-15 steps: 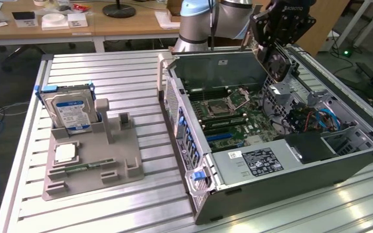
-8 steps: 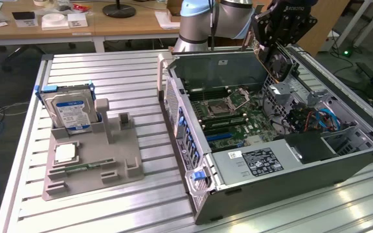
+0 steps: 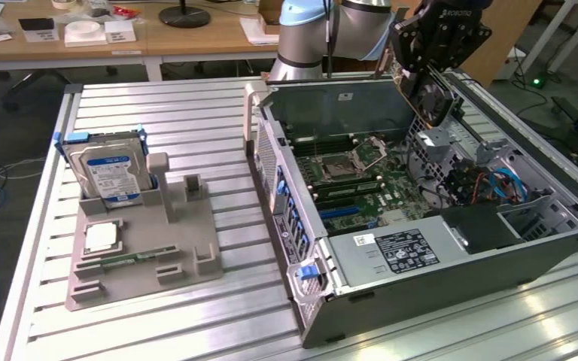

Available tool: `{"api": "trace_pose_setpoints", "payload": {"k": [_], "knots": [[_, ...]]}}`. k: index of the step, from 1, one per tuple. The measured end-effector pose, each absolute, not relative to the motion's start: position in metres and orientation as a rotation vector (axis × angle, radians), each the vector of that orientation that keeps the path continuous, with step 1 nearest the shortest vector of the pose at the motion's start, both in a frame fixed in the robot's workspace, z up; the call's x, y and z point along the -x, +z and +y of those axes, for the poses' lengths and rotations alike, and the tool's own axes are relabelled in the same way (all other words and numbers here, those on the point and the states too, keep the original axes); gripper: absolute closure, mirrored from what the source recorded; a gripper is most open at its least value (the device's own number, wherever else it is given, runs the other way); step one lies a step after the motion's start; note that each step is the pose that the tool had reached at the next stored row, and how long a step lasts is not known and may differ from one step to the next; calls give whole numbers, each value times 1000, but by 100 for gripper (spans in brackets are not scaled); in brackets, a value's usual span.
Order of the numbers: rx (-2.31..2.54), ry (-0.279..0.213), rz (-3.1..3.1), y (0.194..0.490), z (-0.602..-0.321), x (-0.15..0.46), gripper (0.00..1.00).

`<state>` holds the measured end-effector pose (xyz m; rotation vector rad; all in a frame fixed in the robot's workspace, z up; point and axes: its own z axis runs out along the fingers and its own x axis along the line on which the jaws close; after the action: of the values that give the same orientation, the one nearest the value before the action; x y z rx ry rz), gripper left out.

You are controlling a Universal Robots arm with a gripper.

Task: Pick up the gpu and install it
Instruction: 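Insert the gpu into the slot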

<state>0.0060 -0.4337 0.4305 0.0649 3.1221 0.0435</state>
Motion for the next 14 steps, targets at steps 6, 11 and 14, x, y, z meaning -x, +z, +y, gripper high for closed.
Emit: {"api": "trace_pose_setpoints", "payload": {"k": [6,11,14], "knots": [[25,44,3124,430,-434,-6,72],[153,45,3121,430,-434,-6,72],[393,47,3102,430,-434,-6,72]]}}
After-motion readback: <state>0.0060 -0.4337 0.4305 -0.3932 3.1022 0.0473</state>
